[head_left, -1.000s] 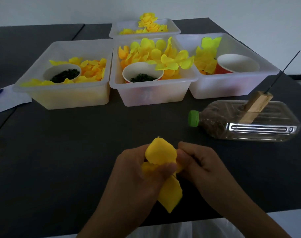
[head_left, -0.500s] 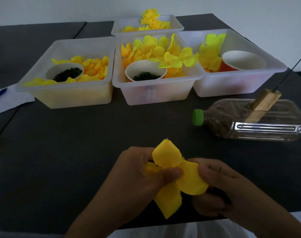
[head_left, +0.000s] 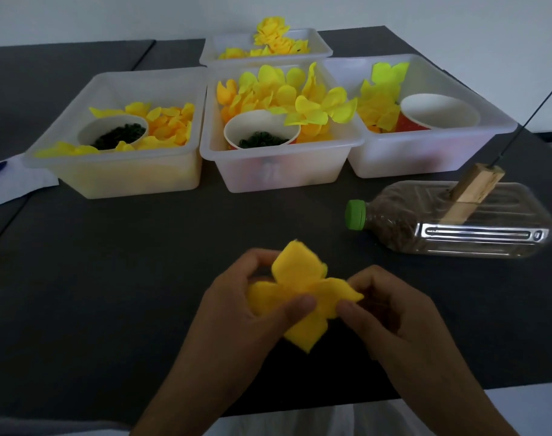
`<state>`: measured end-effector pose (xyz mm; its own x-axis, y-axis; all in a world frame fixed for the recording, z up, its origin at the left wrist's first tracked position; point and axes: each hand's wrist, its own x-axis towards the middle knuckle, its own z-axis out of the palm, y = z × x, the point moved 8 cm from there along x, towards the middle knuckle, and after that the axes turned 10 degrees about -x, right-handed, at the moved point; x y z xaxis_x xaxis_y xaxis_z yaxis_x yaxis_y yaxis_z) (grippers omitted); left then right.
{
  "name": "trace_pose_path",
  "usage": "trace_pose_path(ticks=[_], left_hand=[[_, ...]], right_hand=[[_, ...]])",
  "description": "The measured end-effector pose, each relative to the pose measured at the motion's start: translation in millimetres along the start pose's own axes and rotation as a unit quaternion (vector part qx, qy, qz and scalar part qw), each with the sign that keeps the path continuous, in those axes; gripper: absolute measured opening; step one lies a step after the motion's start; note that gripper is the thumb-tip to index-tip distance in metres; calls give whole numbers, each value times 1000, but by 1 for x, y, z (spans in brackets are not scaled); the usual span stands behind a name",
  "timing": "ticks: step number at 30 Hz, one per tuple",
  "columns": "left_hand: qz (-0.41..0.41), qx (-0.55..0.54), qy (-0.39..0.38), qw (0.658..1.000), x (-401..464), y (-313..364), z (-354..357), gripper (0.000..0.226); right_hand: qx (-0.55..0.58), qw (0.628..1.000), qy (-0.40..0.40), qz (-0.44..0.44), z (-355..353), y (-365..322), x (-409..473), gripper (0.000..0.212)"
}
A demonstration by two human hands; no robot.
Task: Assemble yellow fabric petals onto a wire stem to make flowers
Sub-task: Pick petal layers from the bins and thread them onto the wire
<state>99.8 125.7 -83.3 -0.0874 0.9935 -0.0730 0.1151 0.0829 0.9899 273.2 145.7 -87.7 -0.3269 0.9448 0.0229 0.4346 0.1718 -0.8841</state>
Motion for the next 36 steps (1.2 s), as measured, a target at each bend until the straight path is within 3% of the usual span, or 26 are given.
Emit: trace_pose_path(ticks=[3,7,10,13,15,18,21,24,28,30,32,36], left_hand=[[-39,-198,14,979,-4,-14,9,52],[-76,-358,91,926,-8,-39,20,58],[-59,-285,132,947,-12,-42,15,46],[-6,-113,101,988,-14,-26,17,40],[-9,-73,61,995,-14,-23,24,43],[-25,-121,30,992,-13,-21,26,50],[-72,-211,27,974,-13,-28,30,45],[-53,-194,45,979,-15,-28,31,33],[-45,-159,39,985,-15,-29,25,26],[-62,-165,10,984,-15,-30,27,31],[-73,-151,6,986,-17,-30,29,40],[-30,-64,76,995,-24,-15,20,45]], right_hand=[[114,991,41,54,-2,5,-1,17],[189,978,-17,90,21,6,-5,32],[70,988,-72,119,30,13,-9,35],[-126,988,17,82,1,15,-3,40],[-178,983,14,30,-8,3,5,39],[-99,993,-67,0,-2,-5,14,31],[-6,998,-65,-1,2,-5,14,27],[3,998,-56,-8,7,-2,12,37],[79,980,-181,-37,19,-5,7,32],[135,968,-206,-40,20,-6,4,31],[129,977,-163,-41,16,-2,5,37],[-32,998,-20,-53,2,2,10,47]])
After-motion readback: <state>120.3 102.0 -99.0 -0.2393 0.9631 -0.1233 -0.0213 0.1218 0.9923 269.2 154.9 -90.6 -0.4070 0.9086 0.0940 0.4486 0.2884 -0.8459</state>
